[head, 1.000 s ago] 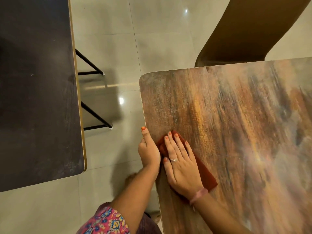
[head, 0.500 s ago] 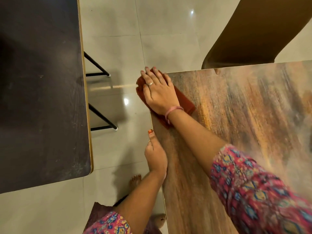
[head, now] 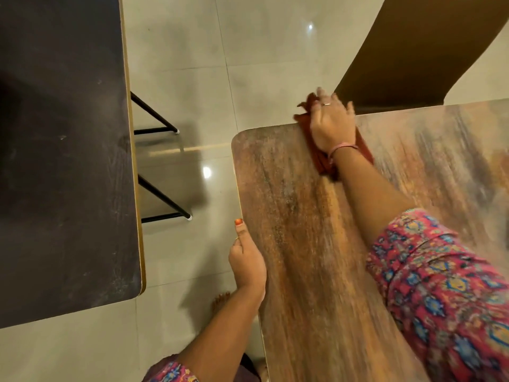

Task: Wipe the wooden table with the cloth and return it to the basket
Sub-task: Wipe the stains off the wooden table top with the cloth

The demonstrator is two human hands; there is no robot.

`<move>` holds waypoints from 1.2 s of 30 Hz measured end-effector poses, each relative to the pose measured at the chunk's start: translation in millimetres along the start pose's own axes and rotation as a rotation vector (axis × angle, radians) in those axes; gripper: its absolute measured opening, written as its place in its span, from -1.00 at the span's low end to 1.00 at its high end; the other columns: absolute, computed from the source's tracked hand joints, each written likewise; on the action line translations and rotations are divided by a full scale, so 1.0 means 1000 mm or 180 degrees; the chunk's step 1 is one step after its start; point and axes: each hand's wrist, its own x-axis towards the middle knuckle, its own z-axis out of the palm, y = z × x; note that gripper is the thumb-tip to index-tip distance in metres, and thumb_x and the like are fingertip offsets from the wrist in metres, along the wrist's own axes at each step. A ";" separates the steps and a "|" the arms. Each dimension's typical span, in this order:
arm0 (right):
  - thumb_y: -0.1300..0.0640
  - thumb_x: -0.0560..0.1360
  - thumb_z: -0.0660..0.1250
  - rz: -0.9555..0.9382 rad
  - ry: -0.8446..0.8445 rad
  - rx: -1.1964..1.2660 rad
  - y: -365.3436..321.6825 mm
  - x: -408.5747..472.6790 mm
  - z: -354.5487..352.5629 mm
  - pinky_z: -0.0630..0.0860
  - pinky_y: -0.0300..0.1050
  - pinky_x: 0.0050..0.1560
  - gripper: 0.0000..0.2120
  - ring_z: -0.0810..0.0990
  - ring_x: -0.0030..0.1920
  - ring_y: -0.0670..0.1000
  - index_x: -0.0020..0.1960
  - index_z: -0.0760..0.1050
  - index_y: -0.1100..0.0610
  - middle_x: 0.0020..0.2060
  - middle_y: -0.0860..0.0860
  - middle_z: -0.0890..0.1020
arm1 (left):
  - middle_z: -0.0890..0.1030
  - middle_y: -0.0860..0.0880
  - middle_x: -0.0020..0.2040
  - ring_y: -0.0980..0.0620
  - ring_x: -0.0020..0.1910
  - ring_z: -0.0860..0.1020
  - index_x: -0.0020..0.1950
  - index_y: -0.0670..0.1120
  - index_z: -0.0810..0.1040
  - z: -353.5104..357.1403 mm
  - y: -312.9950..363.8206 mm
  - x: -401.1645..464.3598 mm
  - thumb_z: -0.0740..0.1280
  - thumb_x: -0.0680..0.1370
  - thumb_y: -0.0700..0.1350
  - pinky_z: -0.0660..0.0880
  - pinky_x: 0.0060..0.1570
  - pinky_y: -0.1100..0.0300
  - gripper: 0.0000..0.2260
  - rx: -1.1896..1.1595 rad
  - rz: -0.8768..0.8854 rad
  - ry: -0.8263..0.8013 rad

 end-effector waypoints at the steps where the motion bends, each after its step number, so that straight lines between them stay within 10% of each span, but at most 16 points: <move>1: 0.01 0.64 -0.06 0.0232 0.0083 -0.0014 0.021 0.004 -0.007 -0.06 0.14 0.52 -0.51 0.18 0.51 0.07 0.53 0.19 0.13 0.48 0.05 0.32 | 0.34 -0.09 -0.37 -0.04 -0.36 0.34 -0.32 -0.11 0.31 0.001 0.001 0.000 0.02 0.52 0.36 0.35 -0.32 0.06 -0.45 0.0043 0.0021 0.0075; 8: 0.01 0.65 -0.06 0.0556 0.0353 -0.0110 0.014 -0.027 0.001 -0.06 0.07 0.53 -0.46 0.02 0.55 0.07 0.56 0.02 0.22 0.55 0.11 0.12 | 0.31 -0.09 -0.41 -0.06 -0.39 0.31 -0.36 -0.12 0.26 0.004 0.000 0.003 0.00 0.54 0.34 0.26 -0.36 0.09 -0.44 0.0228 0.0164 0.0228; 16: -0.05 0.63 -0.05 -0.2550 -0.0983 -0.0428 0.040 -0.137 -0.011 -0.07 -0.06 0.51 -0.49 0.04 0.54 -0.04 0.54 0.14 0.08 0.53 -0.02 0.18 | 0.53 -0.10 -0.29 -0.10 -0.25 0.52 -0.25 -0.21 0.48 0.004 -0.004 0.006 -0.02 0.55 0.35 0.48 -0.16 0.03 -0.34 0.0103 0.0206 0.0121; 23: 0.01 0.64 -0.05 0.0904 0.0298 -0.0037 0.049 -0.041 -0.021 -0.02 0.04 0.53 -0.50 0.08 0.54 0.04 0.54 0.15 0.16 0.53 0.05 0.19 | 0.26 -0.04 -0.43 -0.03 -0.41 0.28 -0.37 -0.08 0.20 0.003 0.001 0.002 0.00 0.56 0.33 0.23 -0.38 0.10 -0.46 0.0214 0.0253 0.0218; 30: -0.04 0.63 -0.04 -0.2013 -0.0802 -0.0284 0.007 -0.116 0.001 -0.07 -0.09 0.50 -0.50 0.11 0.52 -0.04 0.53 0.19 0.09 0.51 0.00 0.22 | 0.55 -0.14 -0.25 -0.09 -0.23 0.52 -0.22 -0.23 0.51 0.004 -0.004 0.004 -0.03 0.55 0.35 0.45 -0.19 0.07 -0.32 0.0126 0.0151 0.0086; 36: -0.01 0.64 -0.05 0.0775 0.0253 0.0067 0.069 -0.051 -0.027 -0.03 -0.01 0.54 -0.49 0.07 0.54 0.03 0.55 0.13 0.16 0.54 0.06 0.17 | 0.36 -0.14 -0.33 -0.07 -0.32 0.37 -0.28 -0.15 0.34 0.003 -0.001 0.003 -0.02 0.56 0.33 0.34 -0.28 0.08 -0.43 0.0197 0.0280 0.0166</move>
